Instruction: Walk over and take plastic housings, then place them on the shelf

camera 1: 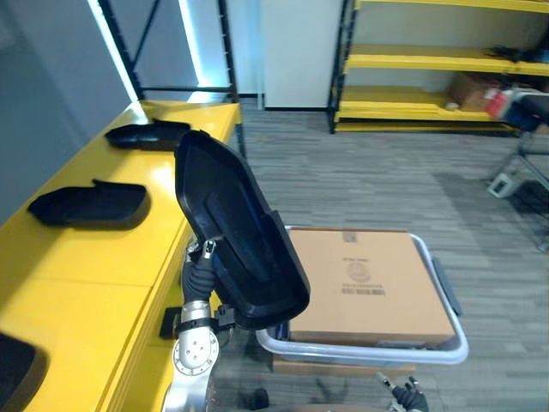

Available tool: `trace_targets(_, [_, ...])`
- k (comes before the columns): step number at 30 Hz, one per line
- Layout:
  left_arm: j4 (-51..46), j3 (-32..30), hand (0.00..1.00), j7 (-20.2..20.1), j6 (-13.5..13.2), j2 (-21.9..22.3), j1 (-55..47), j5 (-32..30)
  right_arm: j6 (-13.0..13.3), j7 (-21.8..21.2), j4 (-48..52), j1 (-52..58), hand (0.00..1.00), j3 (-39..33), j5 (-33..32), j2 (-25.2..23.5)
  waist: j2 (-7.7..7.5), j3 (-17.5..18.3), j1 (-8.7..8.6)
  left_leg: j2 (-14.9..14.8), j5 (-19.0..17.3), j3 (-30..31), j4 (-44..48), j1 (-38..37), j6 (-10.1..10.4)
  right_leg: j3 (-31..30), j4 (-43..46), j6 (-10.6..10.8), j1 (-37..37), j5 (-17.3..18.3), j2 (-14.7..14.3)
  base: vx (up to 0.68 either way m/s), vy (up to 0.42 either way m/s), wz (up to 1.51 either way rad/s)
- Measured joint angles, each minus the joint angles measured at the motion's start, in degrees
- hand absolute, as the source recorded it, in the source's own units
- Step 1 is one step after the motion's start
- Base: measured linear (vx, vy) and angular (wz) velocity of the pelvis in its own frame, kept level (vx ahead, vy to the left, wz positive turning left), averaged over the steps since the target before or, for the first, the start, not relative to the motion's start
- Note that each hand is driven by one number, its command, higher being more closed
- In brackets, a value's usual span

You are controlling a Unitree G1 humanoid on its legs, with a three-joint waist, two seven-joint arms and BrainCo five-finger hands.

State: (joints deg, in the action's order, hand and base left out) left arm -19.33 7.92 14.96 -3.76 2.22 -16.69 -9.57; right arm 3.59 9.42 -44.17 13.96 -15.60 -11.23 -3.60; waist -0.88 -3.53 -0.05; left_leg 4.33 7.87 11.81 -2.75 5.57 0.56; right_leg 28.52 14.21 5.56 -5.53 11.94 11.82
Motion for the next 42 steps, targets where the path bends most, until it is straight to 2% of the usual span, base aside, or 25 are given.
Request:
trace_targets(2, [-0.6,0.5,1.0,0.0,0.0,0.1,1.1,0.0,-0.1,0.7,0.1,-1.7,0.0,0.9,0.1,0.2,0.56,-0.8,0.72,-1.5,-2.6,-7.5,2.4,3.4,-1.9,5.6,1.1,0.0,0.1,0.5,0.5,-0.05,-0.035,1.55])
trace_targets(4, [-1.1,0.5,1.0,0.1,-0.5,0.9,2.2,0.1,0.2,3.3,0.1,-0.7,0.0,0.4,0.2,0.3,0.53,-2.0,0.92,-7.1,-5.3,-25.9,8.9,7.3,-5.0,11.1,2.1,-0.2,-0.2,0.6,2.1,-0.02,0.018,1.41])
trace_targets(6, [-1.2,0.7,1.0,0.3,-0.6,1.2,2.4,0.1,0.2,3.4,0.7,0.5,0.0,0.4,0.5,0.7,1.09,-1.9,0.54,-12.7,-7.3,-40.5,14.9,8.4,-6.4,15.1,4.7,-0.1,-0.8,1.2,3.0,0.01,0.034,0.94])
trace_targets(7, [-1.0,2.3,1.0,0.0,-0.6,1.3,3.2,0.2,-0.3,3.9,0.4,1.2,0.0,0.3,0.6,2.0,1.35,-2.0,0.58,-12.8,-8.7,-43.2,16.0,8.8,-7.7,18.3,6.7,0.5,-1.2,1.8,3.6,0.03,0.08,1.12])
trace_targets(8, [-0.6,4.0,1.0,0.0,-1.0,1.3,4.5,0.4,-0.5,4.1,-0.1,1.8,0.0,0.0,0.6,3.0,1.35,-2.3,0.32,-12.3,-12.6,-45.6,17.0,9.4,-8.6,19.8,4.6,0.4,-1.7,2.3,3.9,0.04,0.085,1.2])
trace_targets(9, [0.4,4.6,1.0,0.1,-1.7,1.3,5.6,0.5,-0.4,4.1,-0.6,1.7,0.0,-0.9,0.6,3.1,0.22,-1.8,-0.85,-12.6,-15.5,-48.0,18.0,9.9,-8.7,21.4,1.9,2.1,-3.0,2.5,3.9,0.05,0.135,1.37])
trace_targets(10, [3.1,5.5,1.0,0.1,-2.0,0.5,8.4,0.8,0.3,4.2,-2.8,1.5,0.0,-2.0,0.6,3.3,-0.19,-1.7,-1.09,-15.0,-18.5,-50.4,25.6,11.0,-13.0,24.9,0.9,1.9,-3.6,1.3,5.3,0.11,0.167,1.0])
trace_targets(11, [4.6,6.3,1.0,0.0,-2.3,0.3,9.4,1.2,0.4,4.4,-2.7,1.6,0.0,-2.0,0.6,3.7,0.65,-1.6,-0.99,-17.1,-17.8,-49.9,28.1,9.2,-10.5,25.8,1.3,2.6,-4.9,1.2,5.0,0.1,0.149,0.9])
trace_targets(12, [5.7,6.6,1.0,0.0,-2.5,0.2,10.1,1.2,0.4,4.7,-3.0,1.5,0.0,-2.2,0.6,3.9,0.61,-1.7,-2.25,-16.1,-17.4,-48.2,27.0,9.1,-5.5,26.3,1.2,3.8,-5.6,0.8,4.9,0.13,0.147,0.8])
trace_targets(14, [10.1,8.8,1.0,-0.8,-2.5,-0.1,12.9,2.3,0.5,5.0,-5.4,1.6,0.0,-3.7,0.6,4.5,-0.14,-1.2,-2.75,-11.5,-16.8,-44.3,24.8,9.9,-6.2,27.8,-0.8,2.7,-6.5,-0.6,5.6,0.14,0.177,0.96])
trace_targets(16, [10.4,9.5,1.0,-1.2,-2.5,-0.3,13.1,2.5,0.7,5.6,-6.7,1.6,0.0,-5.1,0.7,5.0,-0.29,-1.2,-2.53,-10.0,-17.6,-43.1,25.8,10.5,-7.5,28.6,1.1,2.6,-6.9,-1.2,7.1,0.18,0.194,0.57])
trace_targets(17, [10.7,9.7,1.0,-1.3,-2.4,-0.3,13.3,2.6,0.3,5.7,-7.5,1.8,0.0,-5.3,0.7,5.7,-0.26,-1.2,-2.73,-8.8,-18.2,-41.9,25.7,10.2,-8.0,28.0,5.1,1.3,-7.0,-1.6,9.0,0.13,0.163,0.53])
trace_targets(18, [10.8,10.0,1.0,-1.3,-2.4,-0.5,13.4,2.7,0.2,5.7,-7.9,1.9,0.0,-5.3,0.7,6.2,-0.19,-1.3,-2.73,-8.2,-18.5,-41.1,25.3,9.8,-8.0,26.4,7.9,-1.5,-6.3,-1.6,10.1,0.1,0.172,0.54])
trace_targets(19, [11.0,10.3,1.0,-1.3,-2.4,-0.8,13.2,2.7,-0.7,5.7,-8.8,1.9,0.0,-5.3,0.9,7.2,0.22,-1.5,-2.71,-7.1,-18.7,-39.5,23.4,8.0,-7.9,19.3,15.3,-9.4,-3.2,-1.7,12.0,0.07,0.153,0.6])
trace_targets(20, [11.1,10.4,1.0,-1.1,-2.4,-1.5,13.4,2.7,-1.7,5.1,-9.1,1.9,0.0,-4.4,1.6,7.4,1.2,-2.0,-3.18,-6.2,-18.4,-37.5,21.0,6.0,-6.9,7.3,18.8,-8.7,0.4,2.0,9.5,0.07,0.131,0.68])
trace_targets(22, [11.1,10.3,1.0,-0.9,-2.4,-2.2,13.3,2.8,-2.4,4.8,-9.0,1.8,0.0,-3.4,1.8,7.0,1.17,-2.0,-4.0,-4.0,-16.6,-33.9,16.5,2.5,-6.6,-5.5,19.6,-7.1,4.6,6.1,3.8,0.09,0.072,0.8])
trace_targets(26, [11.1,10.2,1.0,-0.4,-2.9,-2.4,13.2,2.8,-2.6,4.9,-8.7,3.8,0.0,-2.3,1.8,6.3,1.32,-2.1,-5.01,-1.8,-15.3,-28.6,13.6,-0.5,-5.8,-17.1,18.1,-5.8,14.0,7.5,-3.3,0.08,0.019,0.86])
trace_targets(27, [11.1,10.2,1.0,0.0,-2.9,-2.4,13.0,2.7,-2.7,4.9,-8.6,4.7,0.0,-1.3,1.8,6.3,1.3,-2.1,-5.6,-1.4,-15.2,-26.8,13.5,-0.9,-5.5,-21.1,15.9,-4.5,16.0,6.7,-5.2,0.07,-0.009,0.81])
trace_targets(29, [10.8,10.2,1.0,0.2,-3.3,-2.1,12.2,2.7,-2.8,4.9,-7.9,7.2,0.0,-1.3,1.8,5.7,0.75,-1.8,-5.51,0.0,-15.1,-24.1,12.5,-2.2,-5.4,-25.4,11.7,-1.8,16.7,4.6,-5.5,0.1,-0.03,0.96])
trace_targets(31, [10.3,9.8,1.0,0.5,-3.4,-1.1,10.9,2.7,-3.5,4.9,-5.4,8.9,0.0,-0.9,1.8,4.9,-0.13,-1.2,-5.27,0.7,-15.3,-23.2,11.4,-2.4,-5.7,-23.9,8.4,-1.2,16.1,3.7,-4.0,0.16,-0.073,0.74])
trace_targets(32, [10.3,9.9,1.0,0.6,-3.4,-0.1,9.9,2.7,-4.0,4.8,-3.2,9.0,0.0,1.2,1.8,4.7,0.57,-1.4,-4.99,0.6,-15.0,-22.1,10.8,-2.3,-5.2,-21.6,5.5,-1.4,14.7,0.9,-3.6,0.11,-0.057,0.39])
trace_targets(33, [10.3,10.0,1.0,0.5,-3.4,0.0,9.7,2.8,-4.0,4.8,-2.7,9.0,0.0,1.5,1.8,4.6,0.69,-1.4,-4.87,0.6,-14.9,-21.8,10.7,-2.2,-5.1,-21.2,4.9,-1.3,14.4,0.3,-3.6,0.12,-0.059,0.39])
trace_targets(36, [10.3,10.9,1.0,0.1,-3.4,0.3,8.5,2.9,-3.4,3.0,0.7,8.8,0.0,3.6,2.4,4.0,1.01,-0.5,-3.52,0.2,-14.6,-19.9,9.3,-3.0,-4.6,-17.3,-0.3,-2.2,11.2,-6.3,-3.7,0.15,-0.082,0.33])
trace_targets(38, [9.7,11.3,1.0,0.1,-3.4,0.3,8.2,3.0,-3.4,2.8,0.7,8.7,0.0,3.4,2.4,4.0,1.02,0.0,-2.52,-0.7,-13.4,-19.1,8.5,-3.8,-3.2,-15.2,-1.5,-2.3,9.4,-6.6,-4.3,0.16,-0.106,0.31])
trace_targets(42, [9.1,11.7,1.0,-0.6,-3.4,0.2,7.5,3.5,-1.0,1.5,2.5,6.2,0.0,4.5,3.0,4.0,0.75,1.2,-2.38,-1.0,-11.3,-16.8,7.6,-5.0,-2.6,-12.9,-3.0,-2.8,7.5,-6.3,-4.9,0.16,-0.105,0.39])
